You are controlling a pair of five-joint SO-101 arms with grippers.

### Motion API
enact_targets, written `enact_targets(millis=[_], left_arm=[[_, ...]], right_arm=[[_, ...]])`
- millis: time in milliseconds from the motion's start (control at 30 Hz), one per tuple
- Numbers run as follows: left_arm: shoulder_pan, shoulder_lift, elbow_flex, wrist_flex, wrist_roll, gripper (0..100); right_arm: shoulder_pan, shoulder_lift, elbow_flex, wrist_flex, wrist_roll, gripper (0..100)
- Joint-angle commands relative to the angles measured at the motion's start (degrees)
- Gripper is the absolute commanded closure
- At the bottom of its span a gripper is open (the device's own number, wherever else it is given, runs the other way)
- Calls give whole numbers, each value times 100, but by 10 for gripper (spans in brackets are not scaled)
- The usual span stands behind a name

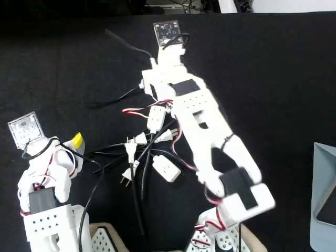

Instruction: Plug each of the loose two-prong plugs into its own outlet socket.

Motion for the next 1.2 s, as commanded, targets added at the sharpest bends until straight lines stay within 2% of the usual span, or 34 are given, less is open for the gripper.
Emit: enact_targets(millis=[0,100,367,433,567,800,967,1167], left_arm=[[-57,-53,-40,-132,-35,744],[-57,-53,-40,-132,-35,744],[-57,-53,-40,-132,-35,744],[-57,-53,-40,-132,-35,744],[-57,-53,-48,-132,-35,744],[-57,-53,-48,-132,-35,744],[-57,-53,-40,-132,-44,744],[-57,-53,-40,-132,-44,744]], right_arm=[[-167,-752,-31,985,35,874],[-281,-1068,532,1292,62,874],[-492,-1499,2070,1275,9,871],[-510,-1490,2264,1266,-290,871],[-651,-1490,2448,1178,-686,871],[-1336,-1270,2475,958,-1363,871],[-1266,-549,2431,527,-1486,872],[-1134,-66,2132,536,-1635,874]])
